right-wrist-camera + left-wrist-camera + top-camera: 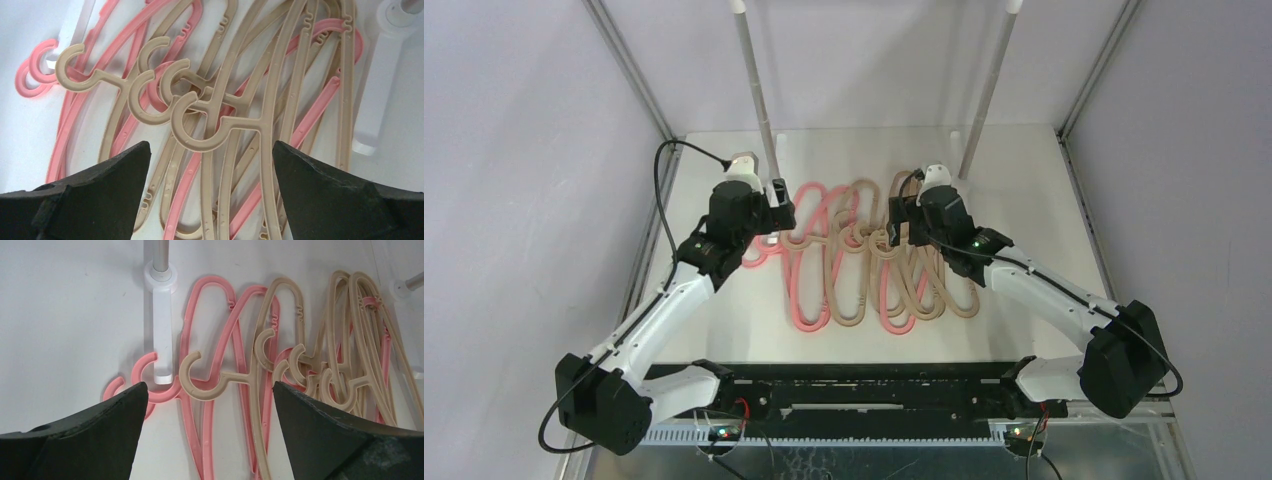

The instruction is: Organize the hangers

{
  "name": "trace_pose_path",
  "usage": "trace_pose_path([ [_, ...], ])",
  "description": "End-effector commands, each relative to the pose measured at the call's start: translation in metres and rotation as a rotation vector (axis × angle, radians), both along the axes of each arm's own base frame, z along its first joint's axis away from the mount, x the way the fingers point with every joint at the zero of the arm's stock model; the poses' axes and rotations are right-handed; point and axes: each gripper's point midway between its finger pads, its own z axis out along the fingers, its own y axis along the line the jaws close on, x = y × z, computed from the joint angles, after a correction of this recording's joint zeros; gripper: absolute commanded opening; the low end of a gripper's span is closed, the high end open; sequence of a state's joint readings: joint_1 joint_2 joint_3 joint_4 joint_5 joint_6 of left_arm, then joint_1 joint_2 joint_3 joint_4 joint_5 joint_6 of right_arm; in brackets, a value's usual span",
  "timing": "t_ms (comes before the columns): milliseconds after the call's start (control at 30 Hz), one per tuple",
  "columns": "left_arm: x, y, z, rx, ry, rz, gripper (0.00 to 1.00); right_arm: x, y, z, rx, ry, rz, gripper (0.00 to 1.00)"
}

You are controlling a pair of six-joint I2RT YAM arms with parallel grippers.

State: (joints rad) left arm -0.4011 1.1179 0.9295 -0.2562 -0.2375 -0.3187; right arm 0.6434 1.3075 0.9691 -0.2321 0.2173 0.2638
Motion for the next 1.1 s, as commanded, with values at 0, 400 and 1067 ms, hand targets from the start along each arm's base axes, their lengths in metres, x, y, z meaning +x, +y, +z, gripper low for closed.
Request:
trace_pose_path([
  [0, -0.001, -0.001, 0.011, -0.023, -0.035, 0.004, 0.99, 0.001, -0.01, 0.007, -0.005, -0.025, -0.066, 1.0],
  [400, -0.006, -0.001, 0.01, -0.032, -0.031, 0.003, 1.0, -0.041, -0.048, -0.056, -0.116, 0.22, -0.156, 0.66],
  [1067, -0.014, 0.001, 0.008, -0.059, -0.046, 0.004, 0.99, -0.08, -0.063, -0.123, -0.144, 0.387, -0.202, 0.65],
])
